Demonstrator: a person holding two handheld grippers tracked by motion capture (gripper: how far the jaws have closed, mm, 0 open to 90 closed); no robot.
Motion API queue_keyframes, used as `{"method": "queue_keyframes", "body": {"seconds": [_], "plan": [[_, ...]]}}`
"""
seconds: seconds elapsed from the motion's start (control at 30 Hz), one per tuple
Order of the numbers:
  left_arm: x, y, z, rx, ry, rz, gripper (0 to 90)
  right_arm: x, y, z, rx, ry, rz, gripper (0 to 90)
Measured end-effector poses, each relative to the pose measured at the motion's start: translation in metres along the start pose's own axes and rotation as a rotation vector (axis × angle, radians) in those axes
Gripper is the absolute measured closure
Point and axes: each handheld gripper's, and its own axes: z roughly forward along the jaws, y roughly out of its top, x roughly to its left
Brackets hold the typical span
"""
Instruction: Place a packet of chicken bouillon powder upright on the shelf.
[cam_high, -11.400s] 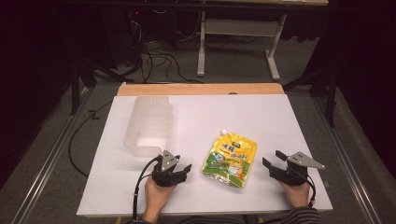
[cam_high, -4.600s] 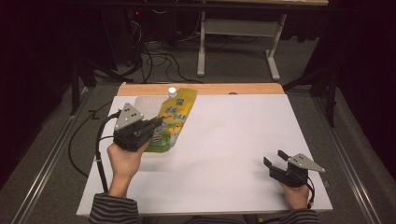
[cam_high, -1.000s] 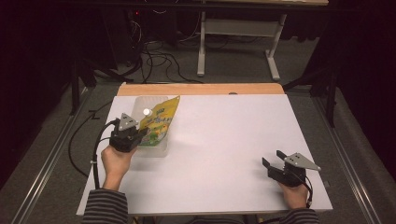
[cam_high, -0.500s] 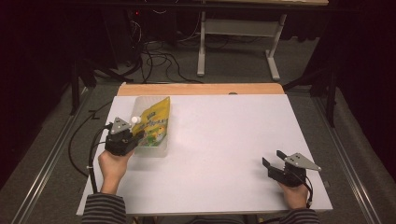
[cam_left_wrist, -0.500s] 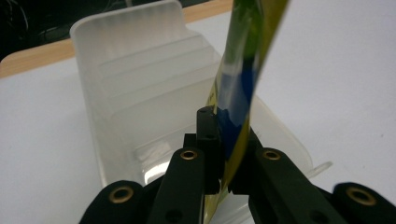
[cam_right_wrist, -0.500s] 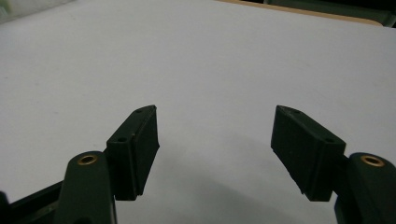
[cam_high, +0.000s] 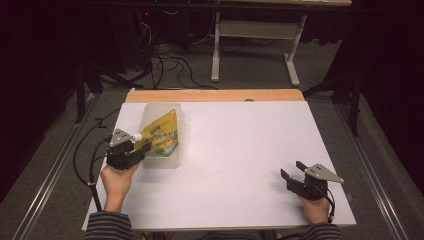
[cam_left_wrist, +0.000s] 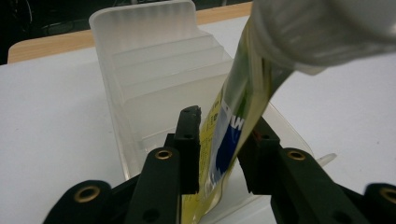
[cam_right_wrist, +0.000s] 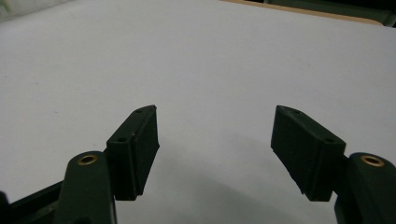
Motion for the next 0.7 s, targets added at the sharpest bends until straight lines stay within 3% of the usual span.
{"method": "queue_keyframes", "body": {"seconds": [0.23, 0.6, 0.7], "plan": [[-0.001, -0.003, -0.004, 0.006, 0.050, -0.010, 56.8, -0.001, 0.000, 0.000, -0.002, 0.001, -0.001, 32.5], [-0.003, -0.016, -0.022, -0.028, 0.092, -0.035, 48.8, -0.001, 0.000, -0.001, -0.010, 0.001, -0.004, 32.5], [-0.003, -0.021, -0.027, -0.065, 0.108, -0.058, 49.3, -0.001, 0.000, -0.001, -0.011, 0.000, -0.001, 32.5]]}}
